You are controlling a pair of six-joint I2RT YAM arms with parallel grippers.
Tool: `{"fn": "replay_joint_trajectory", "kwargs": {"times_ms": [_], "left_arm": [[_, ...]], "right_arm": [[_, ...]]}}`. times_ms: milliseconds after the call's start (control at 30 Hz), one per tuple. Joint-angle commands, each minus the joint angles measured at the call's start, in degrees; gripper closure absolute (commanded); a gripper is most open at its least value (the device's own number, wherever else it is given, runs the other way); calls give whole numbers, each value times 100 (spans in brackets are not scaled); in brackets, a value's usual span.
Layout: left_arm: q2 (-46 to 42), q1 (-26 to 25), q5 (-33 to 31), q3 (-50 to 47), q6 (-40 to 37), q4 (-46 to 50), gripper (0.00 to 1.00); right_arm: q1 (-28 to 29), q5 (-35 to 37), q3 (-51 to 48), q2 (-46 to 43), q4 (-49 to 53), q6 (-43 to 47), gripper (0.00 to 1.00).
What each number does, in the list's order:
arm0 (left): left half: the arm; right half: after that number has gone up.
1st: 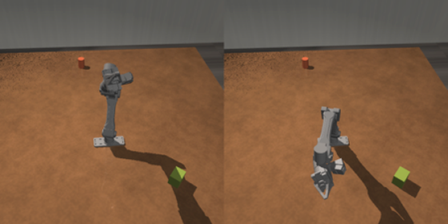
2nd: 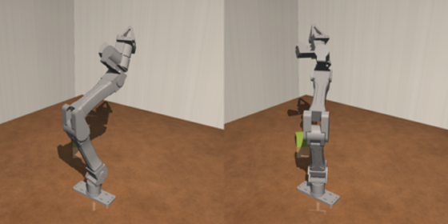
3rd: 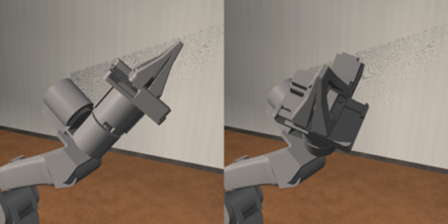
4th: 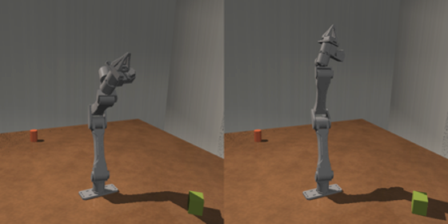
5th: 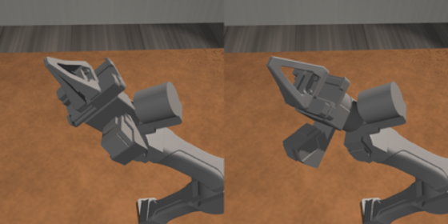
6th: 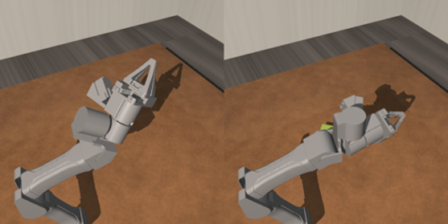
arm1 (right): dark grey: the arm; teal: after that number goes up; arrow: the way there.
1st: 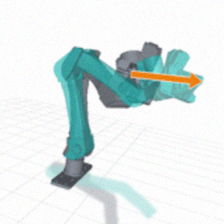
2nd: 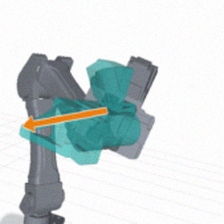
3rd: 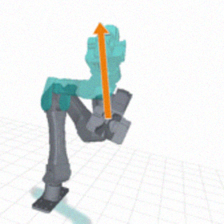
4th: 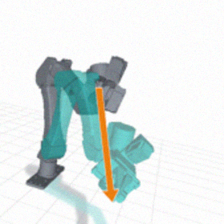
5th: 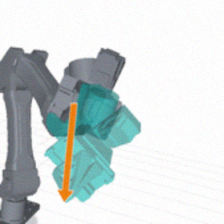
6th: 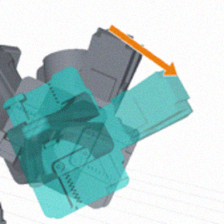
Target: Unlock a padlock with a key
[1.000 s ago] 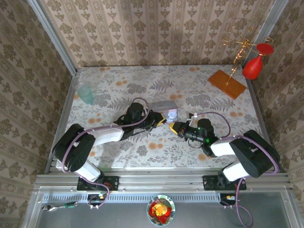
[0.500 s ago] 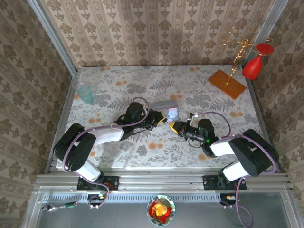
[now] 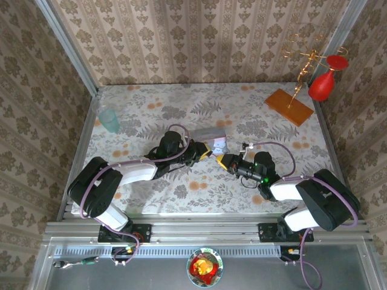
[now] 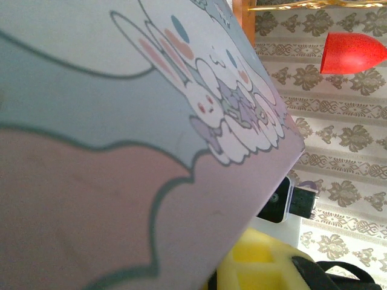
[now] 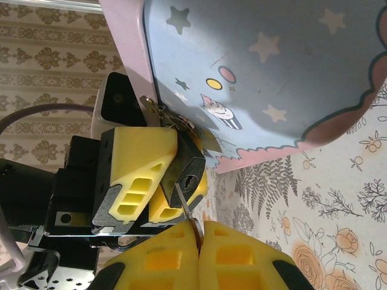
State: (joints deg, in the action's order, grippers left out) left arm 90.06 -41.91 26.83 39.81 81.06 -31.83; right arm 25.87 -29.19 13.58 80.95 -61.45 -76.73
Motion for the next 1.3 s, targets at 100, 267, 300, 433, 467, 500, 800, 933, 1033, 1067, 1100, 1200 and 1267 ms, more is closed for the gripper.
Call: {"fn": "replay_joint_trajectory", "kwargs": {"times_ms": [100,267,300,433,467,500,800,933,1033,1067,1100,1200,1267], "left_arm": [[-41,-19,68,18,83,-503,100],[12,-17,90,9,158,-622,100],[19,-13,94,0,157,-639,100],[-4,-19,94,0,151,-641,100],[-6,-18,94,-6,155,-641,100],[-4,-17,90,-9,154,-640,100],[-6,-28,81,-35,162,-655,100],[-1,-27,75,-53,139,-649,100],[11,-43,86,-35,146,-674,100],[13,-45,94,-26,147,-667,100],[22,-54,94,-17,143,-668,100],[39,-67,120,-9,150,-675,100],[42,-81,138,-15,171,-666,100]], "right_arm": [[-3,-89,83,26,-10,57,100],[23,-87,132,138,-103,27,100],[32,-80,127,160,-127,18,100],[37,-70,144,274,-280,-50,100],[41,-81,164,301,-324,-67,100],[41,-87,170,316,-364,-87,100],[41,-70,198,286,-420,-132,100],[47,-78,184,290,-394,-122,100],[50,-91,197,308,-412,-141,100],[50,-87,210,308,-412,-138,100],[58,-89,223,307,-412,-136,100],[59,-88,265,299,-420,-149,100],[59,-87,276,302,-414,-149,100]]}}
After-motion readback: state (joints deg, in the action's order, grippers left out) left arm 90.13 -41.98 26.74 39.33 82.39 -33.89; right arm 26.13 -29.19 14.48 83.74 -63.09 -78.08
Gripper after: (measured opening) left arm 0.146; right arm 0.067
